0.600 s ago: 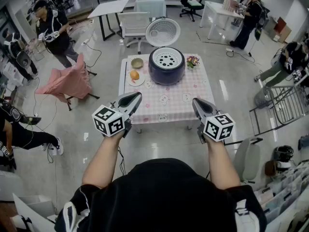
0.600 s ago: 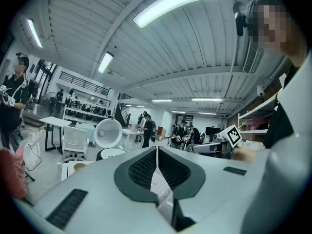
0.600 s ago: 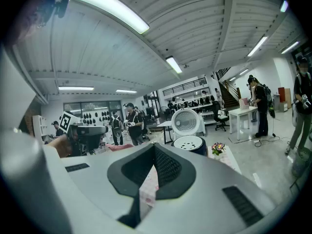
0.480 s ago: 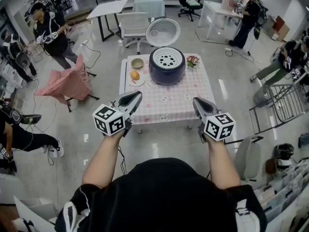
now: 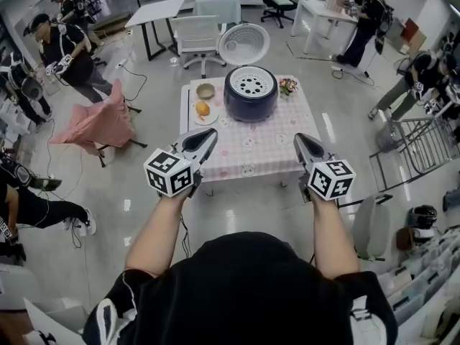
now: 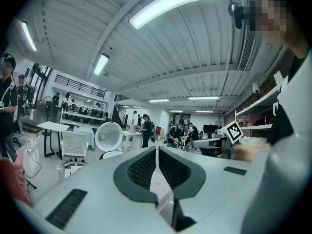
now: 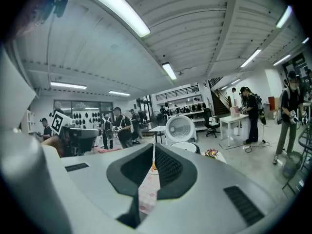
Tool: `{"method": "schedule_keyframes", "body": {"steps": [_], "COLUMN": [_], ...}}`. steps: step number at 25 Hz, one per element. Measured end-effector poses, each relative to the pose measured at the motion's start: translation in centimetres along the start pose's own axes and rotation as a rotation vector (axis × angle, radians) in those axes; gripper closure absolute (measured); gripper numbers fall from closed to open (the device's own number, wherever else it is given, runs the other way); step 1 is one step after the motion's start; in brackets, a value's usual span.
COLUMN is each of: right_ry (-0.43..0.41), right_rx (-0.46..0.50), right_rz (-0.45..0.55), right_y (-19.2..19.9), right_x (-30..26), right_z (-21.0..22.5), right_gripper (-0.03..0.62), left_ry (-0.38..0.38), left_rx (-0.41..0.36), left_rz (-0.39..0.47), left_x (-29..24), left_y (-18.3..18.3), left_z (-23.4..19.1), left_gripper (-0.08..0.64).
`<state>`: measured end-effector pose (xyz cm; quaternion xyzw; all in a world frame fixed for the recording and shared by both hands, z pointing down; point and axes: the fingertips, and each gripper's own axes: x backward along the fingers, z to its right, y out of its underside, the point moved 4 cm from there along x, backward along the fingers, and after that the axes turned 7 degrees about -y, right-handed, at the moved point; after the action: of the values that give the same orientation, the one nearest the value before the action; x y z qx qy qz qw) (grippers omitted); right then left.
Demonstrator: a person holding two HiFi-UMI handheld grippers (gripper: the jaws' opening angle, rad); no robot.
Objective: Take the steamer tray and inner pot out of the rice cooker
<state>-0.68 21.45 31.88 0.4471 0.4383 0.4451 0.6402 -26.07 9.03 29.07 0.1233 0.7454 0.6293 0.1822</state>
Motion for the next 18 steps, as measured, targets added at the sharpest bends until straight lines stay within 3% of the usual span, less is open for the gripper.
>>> {"method": "schedule_keyframes", "body": {"steps": [5,10,13,18], "right_ry": [0.009,0.005,-0.001,0.005], "right_rx": [0.007,0.048,0.046,0.038], "right_rz": [0.015,-0.013,-0.030,-0.041], "right_y": [-1.1,-1.1,-0.7,-0.7], "right_x": [-0.2,-0.8,-1.2,-1.9], "right_z": [-0.6,-0.6,0.2,2.9], "right_gripper": [0.477,0.391,0.364,0.353], "left_ry": [-0.037,-0.060,-0.089,-0.103], "left_rx": [0.004,-0.006,-0.012,-0.019], "left_rz": [0.008,0.007,0.000,-0.024], "left_x": [0.7,0.9,0.3,-1.9], "left_y": [-0.1,-0.1,0.1,0.3], "left_z": [-1.0,-1.6,-2.2,-2.7], "left_gripper": [0.500,0.384,0.306,0.282]}}
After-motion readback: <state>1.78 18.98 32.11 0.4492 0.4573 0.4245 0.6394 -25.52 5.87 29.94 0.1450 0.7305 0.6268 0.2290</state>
